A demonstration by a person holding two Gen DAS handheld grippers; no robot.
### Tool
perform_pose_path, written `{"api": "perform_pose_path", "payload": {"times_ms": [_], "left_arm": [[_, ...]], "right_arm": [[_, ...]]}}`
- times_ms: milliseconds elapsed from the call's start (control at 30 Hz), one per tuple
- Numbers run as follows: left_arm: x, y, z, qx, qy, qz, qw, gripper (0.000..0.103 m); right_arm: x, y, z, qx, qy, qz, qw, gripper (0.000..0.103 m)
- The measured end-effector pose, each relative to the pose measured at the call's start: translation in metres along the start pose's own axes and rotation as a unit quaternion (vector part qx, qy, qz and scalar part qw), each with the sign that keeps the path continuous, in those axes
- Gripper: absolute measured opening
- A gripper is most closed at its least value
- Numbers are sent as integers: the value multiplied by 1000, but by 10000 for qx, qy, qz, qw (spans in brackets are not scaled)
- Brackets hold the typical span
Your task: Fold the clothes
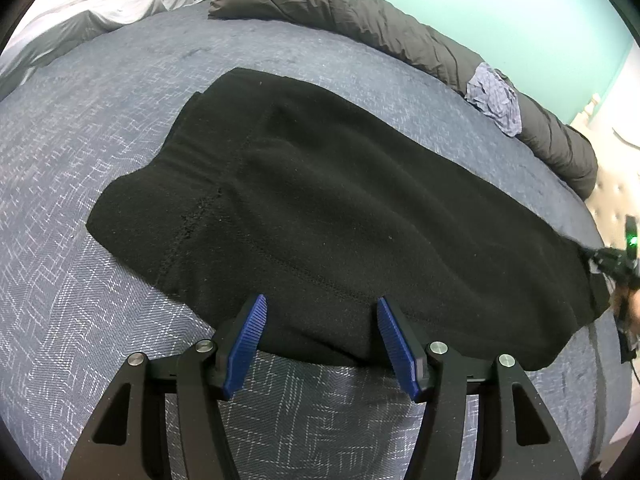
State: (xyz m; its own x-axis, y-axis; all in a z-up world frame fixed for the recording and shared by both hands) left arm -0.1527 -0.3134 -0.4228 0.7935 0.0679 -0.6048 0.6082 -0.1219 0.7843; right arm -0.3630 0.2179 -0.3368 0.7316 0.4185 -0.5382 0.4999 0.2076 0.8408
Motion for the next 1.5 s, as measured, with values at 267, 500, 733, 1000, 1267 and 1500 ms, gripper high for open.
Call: {"api": "perform_pose_path", "payload": {"times_ms": [267,500,733,1000,1267,1500], "left_arm": [[-2,-2,-1,-13,-32,20,10000,62],[-3,-4,-2,-36,-46,38,10000,63],[-4,-3,-3,-58,-18,46,10000,64],[-7,-1,-5,-132,-52,86,9999,66],[-7,-1,-8,-179,-100,114,9997,69],[-6,-3,-8,-180,-112,129,9997,69]], "right_arm": [[-5,-40,-2,385,-175,440,9981,5],[1,-10,-71,763,-1064,203,9912,12],[43,41,-180,1033,-2668,-65,9582,49],[77,35,-199,853,-3025,111,9493,52],[96,37,-207,795,-3259,-131,9420,8],[85,68,-220,1402,-3198,-819,9335,7]]}}
Point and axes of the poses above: each gripper's, at about its wrist camera, not at the fingertips, and y roughly against the way its jaws point, z to its left, x to its underside, the point moved 3 cm from there along -y, roughly the way its jaws point, and after that the axes turned 15 degrees about -y, right-handed, at the moved point
